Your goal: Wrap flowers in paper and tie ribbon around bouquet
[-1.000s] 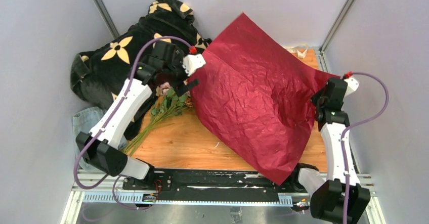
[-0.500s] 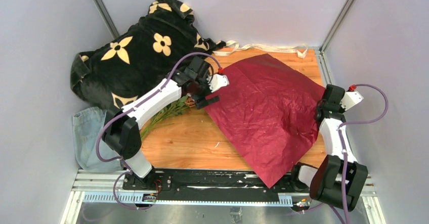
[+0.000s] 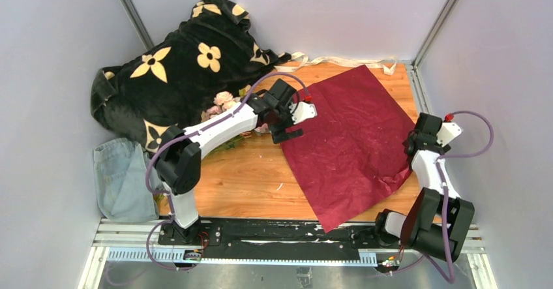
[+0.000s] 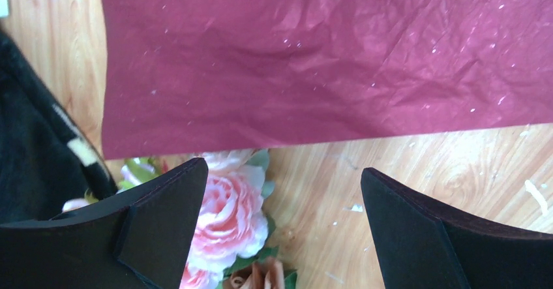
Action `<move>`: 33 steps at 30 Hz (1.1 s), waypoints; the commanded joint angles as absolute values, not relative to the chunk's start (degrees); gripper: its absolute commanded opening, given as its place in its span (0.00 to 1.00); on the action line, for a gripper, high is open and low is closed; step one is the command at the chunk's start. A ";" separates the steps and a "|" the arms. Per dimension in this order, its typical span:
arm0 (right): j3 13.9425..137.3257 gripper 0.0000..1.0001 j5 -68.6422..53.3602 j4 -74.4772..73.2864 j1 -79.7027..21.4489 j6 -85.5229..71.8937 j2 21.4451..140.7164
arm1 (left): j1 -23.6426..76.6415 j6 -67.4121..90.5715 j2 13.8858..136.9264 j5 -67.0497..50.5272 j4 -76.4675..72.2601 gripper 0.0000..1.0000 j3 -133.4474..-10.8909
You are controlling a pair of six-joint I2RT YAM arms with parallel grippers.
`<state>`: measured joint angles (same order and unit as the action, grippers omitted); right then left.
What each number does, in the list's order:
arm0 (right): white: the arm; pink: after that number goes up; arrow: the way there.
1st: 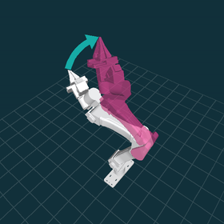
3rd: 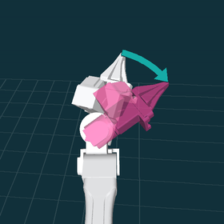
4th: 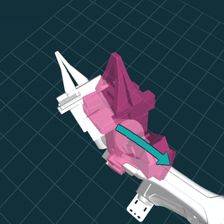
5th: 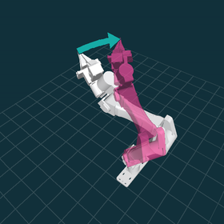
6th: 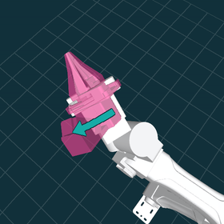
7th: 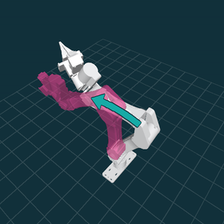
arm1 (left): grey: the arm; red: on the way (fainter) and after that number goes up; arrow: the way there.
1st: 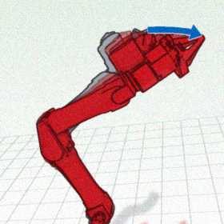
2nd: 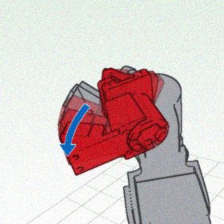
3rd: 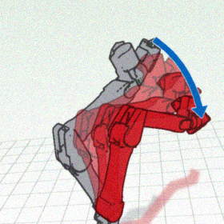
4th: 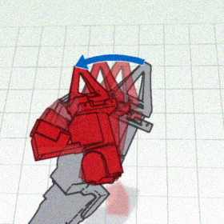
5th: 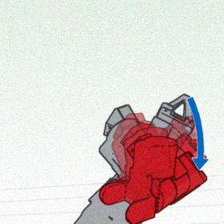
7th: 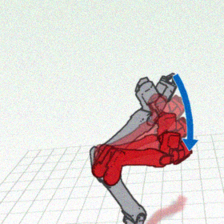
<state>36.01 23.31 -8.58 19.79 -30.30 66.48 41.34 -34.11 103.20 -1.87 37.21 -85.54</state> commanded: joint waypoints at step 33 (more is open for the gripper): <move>59.98 0.49 -3.93 -20.57 -20.39 -8.61 87.78 | 2.37 -45.55 72.11 3.36 50.17 0.62 -50.19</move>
